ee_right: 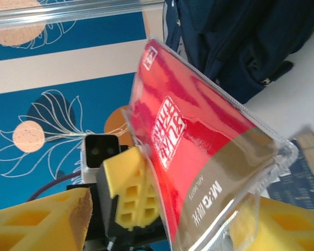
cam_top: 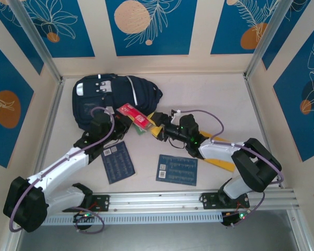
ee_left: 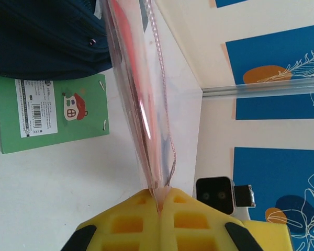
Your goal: Pack the student bag
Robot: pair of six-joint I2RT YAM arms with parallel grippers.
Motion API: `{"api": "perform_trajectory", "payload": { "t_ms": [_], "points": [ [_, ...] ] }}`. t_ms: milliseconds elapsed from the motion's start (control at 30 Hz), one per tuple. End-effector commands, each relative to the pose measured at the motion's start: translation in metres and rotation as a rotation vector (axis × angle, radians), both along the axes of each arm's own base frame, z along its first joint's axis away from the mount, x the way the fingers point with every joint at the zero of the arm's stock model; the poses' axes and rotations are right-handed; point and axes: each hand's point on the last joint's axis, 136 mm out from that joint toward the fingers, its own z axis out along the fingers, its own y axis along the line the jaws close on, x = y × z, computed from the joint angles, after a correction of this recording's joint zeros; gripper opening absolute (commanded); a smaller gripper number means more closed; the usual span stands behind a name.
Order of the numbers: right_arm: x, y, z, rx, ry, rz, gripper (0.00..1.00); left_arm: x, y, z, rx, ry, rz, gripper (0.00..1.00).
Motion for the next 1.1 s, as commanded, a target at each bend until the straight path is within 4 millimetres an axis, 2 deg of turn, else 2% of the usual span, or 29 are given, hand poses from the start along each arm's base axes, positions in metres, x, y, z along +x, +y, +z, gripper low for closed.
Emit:
{"api": "perform_trajectory", "payload": {
  "t_ms": [0,133,267,300,333,433,500,567,700,800,933,1067],
  "points": [
    [0.01,0.01,0.021,0.051,-0.046,-0.016,0.61,-0.001,-0.004,0.015,-0.033,-0.048,0.006,0.0],
    [0.017,0.013,0.02,0.061,-0.032,-0.036,0.41,-0.003,-0.006,0.014,-0.029,-0.048,0.0,0.0],
    [0.019,0.009,0.013,0.035,-0.021,-0.058,0.04,-0.005,-0.006,0.01,-0.012,-0.037,-0.004,0.0],
    [0.019,0.006,0.01,0.018,-0.021,-0.066,0.0,-0.005,-0.005,0.009,0.0,-0.031,-0.006,0.0],
    [0.019,0.001,0.008,0.004,-0.018,-0.078,0.0,-0.005,-0.005,0.006,0.015,-0.025,-0.011,0.0],
    [0.017,-0.02,-0.003,-0.076,-0.019,-0.114,0.0,-0.005,-0.005,0.0,0.091,-0.009,-0.036,0.36],
    [0.014,-0.045,-0.014,-0.175,0.004,-0.145,0.0,-0.003,-0.004,-0.003,0.188,0.009,-0.064,0.61],
    [0.009,-0.069,-0.017,-0.274,-0.03,-0.168,0.0,0.005,-0.008,0.001,0.293,-0.002,-0.122,0.73],
    [-0.009,-0.118,-0.019,-0.407,-0.102,-0.249,0.0,0.031,-0.021,0.007,0.506,0.003,-0.272,0.79],
    [-0.023,-0.153,-0.022,-0.477,-0.123,-0.311,0.0,0.058,-0.022,0.008,0.639,0.013,-0.305,0.79],
    [-0.039,-0.182,-0.025,-0.509,-0.144,-0.349,0.0,0.1,-0.008,0.002,0.728,0.04,-0.27,0.78],
    [-0.051,-0.2,-0.028,-0.511,-0.134,-0.347,0.0,0.144,0.01,-0.006,0.684,0.08,-0.235,0.71]
  ]
}}
